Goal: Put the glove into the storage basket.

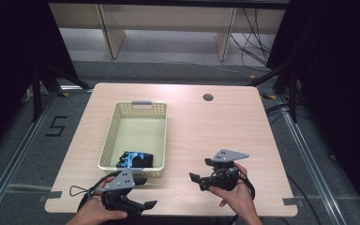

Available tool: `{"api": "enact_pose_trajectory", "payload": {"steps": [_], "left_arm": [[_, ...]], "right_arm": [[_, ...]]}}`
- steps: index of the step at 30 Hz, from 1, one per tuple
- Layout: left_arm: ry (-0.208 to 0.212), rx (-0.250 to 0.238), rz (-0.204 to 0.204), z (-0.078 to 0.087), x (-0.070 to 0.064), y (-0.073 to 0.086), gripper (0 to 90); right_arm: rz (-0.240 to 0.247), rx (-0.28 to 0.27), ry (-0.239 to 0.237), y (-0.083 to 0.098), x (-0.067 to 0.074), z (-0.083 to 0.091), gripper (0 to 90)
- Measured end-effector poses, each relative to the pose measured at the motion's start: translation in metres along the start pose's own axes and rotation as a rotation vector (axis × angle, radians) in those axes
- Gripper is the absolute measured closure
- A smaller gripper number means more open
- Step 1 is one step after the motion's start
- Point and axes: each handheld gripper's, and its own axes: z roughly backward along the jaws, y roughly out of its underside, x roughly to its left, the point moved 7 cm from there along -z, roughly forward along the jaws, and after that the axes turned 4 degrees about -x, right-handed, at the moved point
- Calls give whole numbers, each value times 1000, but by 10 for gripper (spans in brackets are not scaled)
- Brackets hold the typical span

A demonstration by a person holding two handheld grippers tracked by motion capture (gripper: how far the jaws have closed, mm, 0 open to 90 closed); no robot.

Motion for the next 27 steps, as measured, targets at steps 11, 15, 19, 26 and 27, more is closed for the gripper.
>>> {"api": "enact_pose_trajectory", "payload": {"steps": [11,15,19,26,27], "left_arm": [[34,45,-14,-10,-6,18,201],[44,57,-15,-13,-7,23,199],[44,72,-17,-14,-6,28,195],[54,85,3,-19,-10,36,188],[55,87,3,-19,-11,36,188]], "right_arm": [[34,9,-30,15,1,-1,175],[23,25,-3,21,-2,1,174],[18,26,-2,25,-3,2,174],[20,15,-3,30,-3,2,174],[16,27,-5,32,-2,3,174]]}}
